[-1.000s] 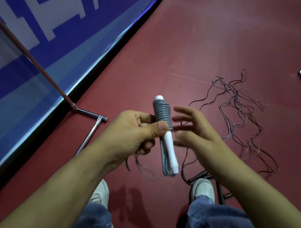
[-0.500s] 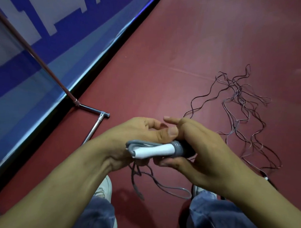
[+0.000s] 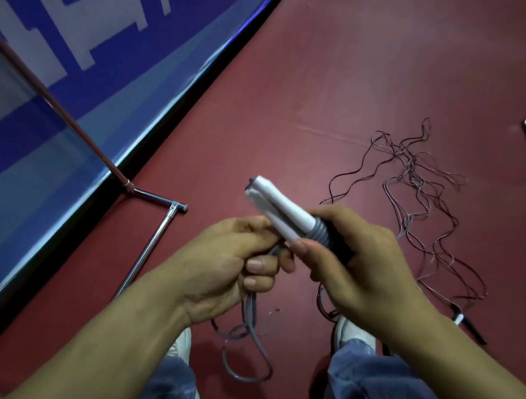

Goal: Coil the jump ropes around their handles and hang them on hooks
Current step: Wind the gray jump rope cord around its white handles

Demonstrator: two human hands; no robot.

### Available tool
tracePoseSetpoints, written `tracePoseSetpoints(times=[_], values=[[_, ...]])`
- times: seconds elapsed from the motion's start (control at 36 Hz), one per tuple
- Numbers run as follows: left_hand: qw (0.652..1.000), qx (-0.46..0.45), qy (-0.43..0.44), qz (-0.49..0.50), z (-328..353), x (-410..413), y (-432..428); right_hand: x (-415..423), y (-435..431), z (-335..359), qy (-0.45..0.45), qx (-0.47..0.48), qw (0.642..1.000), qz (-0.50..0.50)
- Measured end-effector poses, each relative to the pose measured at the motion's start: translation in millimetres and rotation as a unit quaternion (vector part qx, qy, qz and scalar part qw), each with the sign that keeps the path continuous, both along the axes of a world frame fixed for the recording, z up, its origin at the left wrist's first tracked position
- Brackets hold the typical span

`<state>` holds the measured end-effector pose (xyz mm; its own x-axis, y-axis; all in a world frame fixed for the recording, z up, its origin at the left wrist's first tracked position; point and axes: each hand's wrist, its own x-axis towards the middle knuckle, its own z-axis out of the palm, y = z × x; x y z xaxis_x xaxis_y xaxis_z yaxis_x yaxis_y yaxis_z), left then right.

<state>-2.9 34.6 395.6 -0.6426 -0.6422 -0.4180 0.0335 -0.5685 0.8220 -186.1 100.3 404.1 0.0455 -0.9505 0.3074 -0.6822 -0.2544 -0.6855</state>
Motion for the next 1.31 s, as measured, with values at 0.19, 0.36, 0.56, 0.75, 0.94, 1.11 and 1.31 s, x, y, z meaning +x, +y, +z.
tracePoseSetpoints(times=[0.19, 0.36, 0.56, 0.75, 0.94, 1.11, 1.31], values=[[0.977, -0.168, -0.132, -0.019, 1, -4, 12, -20, -15, -11, -0.063, 0.072, 0.989, -0.112], [0.979, -0.147, -0.141, -0.013, 11, -6, 7, -22, -20, -15, 0.037, 0.138, 0.988, -0.06], [0.98, -0.12, -0.155, -0.02, 12, -8, 5, -9, -18, -13, 0.14, 0.15, 0.979, -0.017], [0.978, -0.117, -0.165, -0.051, 18, -10, 1, 5, -13, -19, 0.197, 0.125, 0.971, -0.053], [0.869, -0.336, -0.335, -0.142, 18, -2, -13, 10, -10, -23, 0.191, 0.161, 0.968, -0.024], [0.819, -0.454, -0.324, -0.134, 20, 11, -24, 13, -5, -20, 0.128, 0.247, 0.96, 0.017], [0.84, -0.439, -0.268, -0.175, 14, 23, -35, 17, -4, -3, -0.037, 0.313, 0.942, 0.117]])
